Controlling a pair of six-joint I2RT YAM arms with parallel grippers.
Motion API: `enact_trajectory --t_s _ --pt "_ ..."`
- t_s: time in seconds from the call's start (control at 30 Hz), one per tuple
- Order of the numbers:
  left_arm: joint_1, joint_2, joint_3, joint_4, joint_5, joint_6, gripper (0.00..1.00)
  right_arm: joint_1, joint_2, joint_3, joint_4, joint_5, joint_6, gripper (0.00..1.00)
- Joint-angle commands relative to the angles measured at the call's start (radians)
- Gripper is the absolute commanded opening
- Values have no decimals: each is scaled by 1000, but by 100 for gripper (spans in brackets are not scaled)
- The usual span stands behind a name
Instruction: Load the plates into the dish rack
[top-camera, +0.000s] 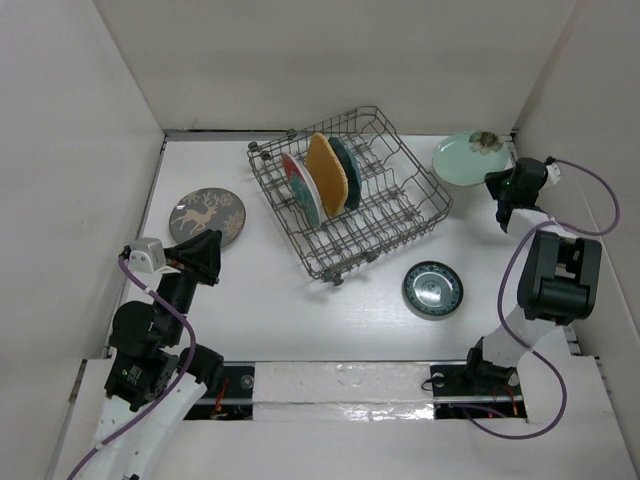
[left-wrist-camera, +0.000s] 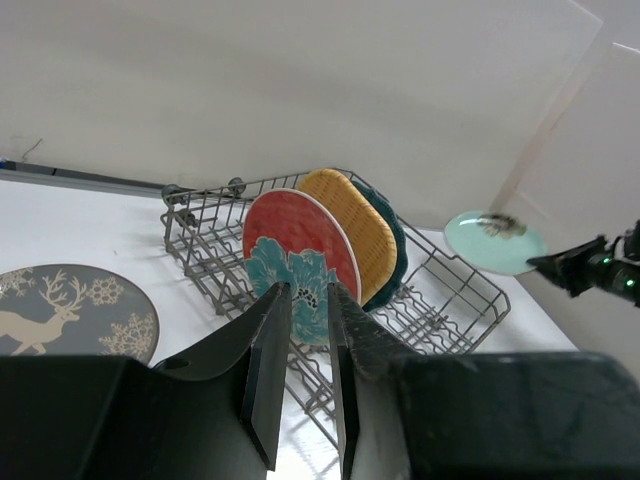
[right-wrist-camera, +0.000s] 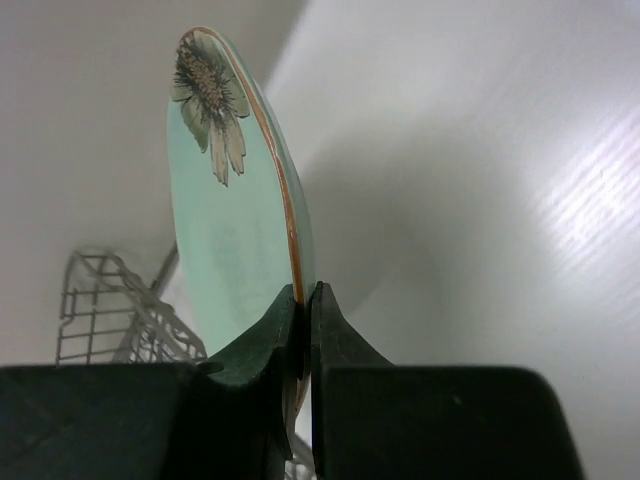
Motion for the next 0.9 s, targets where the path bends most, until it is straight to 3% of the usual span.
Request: enact_trajectory --t_s 0.0,0.23,0.5,0.87 --pt "1 9 0 43 13 3 19 62 -187 34 135 140 -118 0" --pt "1 11 -1 43 15 3 19 248 -318 123 94 299 -373 0" --pt "1 11 -1 44 15 3 19 513 -228 279 6 401 -630 0" --pt "1 22 -1 43 15 3 19 690 -47 420 -20 523 -856 0"
